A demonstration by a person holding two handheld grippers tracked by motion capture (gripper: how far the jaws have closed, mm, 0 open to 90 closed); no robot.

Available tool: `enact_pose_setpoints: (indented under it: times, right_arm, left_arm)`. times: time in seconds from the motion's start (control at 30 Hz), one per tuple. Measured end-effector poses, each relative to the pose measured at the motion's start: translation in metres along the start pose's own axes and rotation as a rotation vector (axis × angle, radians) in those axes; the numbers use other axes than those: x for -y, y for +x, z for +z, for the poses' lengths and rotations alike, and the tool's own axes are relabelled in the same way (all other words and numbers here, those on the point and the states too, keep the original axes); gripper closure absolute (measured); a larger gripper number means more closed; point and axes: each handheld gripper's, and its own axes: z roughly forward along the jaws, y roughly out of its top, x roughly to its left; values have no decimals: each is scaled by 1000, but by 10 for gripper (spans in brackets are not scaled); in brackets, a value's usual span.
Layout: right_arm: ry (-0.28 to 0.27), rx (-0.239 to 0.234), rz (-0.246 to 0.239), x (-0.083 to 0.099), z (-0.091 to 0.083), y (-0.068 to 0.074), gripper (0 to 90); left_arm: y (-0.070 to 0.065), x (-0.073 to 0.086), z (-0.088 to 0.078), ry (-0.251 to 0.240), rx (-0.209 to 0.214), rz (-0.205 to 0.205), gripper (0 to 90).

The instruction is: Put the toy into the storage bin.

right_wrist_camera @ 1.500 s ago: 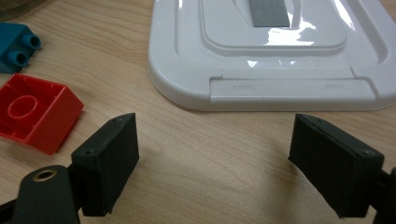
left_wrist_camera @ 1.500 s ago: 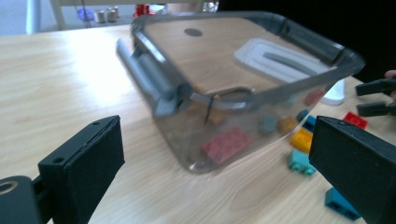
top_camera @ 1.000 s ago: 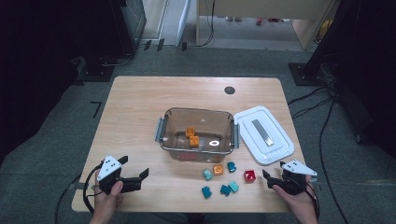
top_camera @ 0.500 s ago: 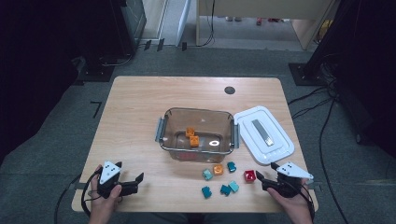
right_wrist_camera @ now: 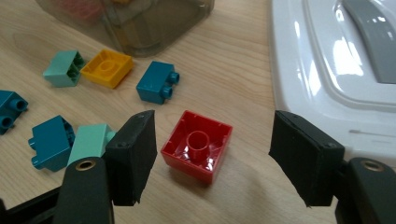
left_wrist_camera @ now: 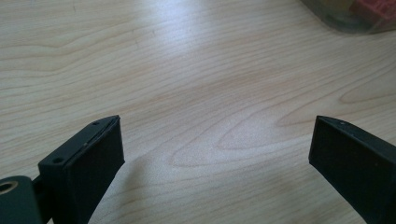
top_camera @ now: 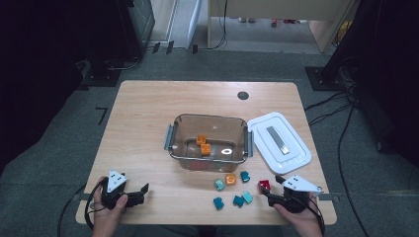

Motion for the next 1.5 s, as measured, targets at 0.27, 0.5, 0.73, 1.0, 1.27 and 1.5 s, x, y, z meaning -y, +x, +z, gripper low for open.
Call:
enact_pose_setpoints:
  times: [0.27,0.5,0.73,1.0,1.27,1.5]
  right_arm:
    - [35,13,1,3,7,4,353]
    - [52,43,1,4,11,6,392]
    - [64,51,5,6,11,5,507]
    - [54,31,14,6,9,2,601]
    - [34,31,11,4,7,2,601]
    - [18,20,10,1,2,2,602]
  left_arm:
    - [-6,0,6,56,-21,46,32]
    - [-3,0,8,75,-2,18,30]
    - [-4,-2,10,75,-11,9,29]
    - [-4,-6,14,77,-38,-15,25]
    - [-4,-8,17,78,-43,-22,14]
    - [-4,-8,17,77,-43,-22,14]
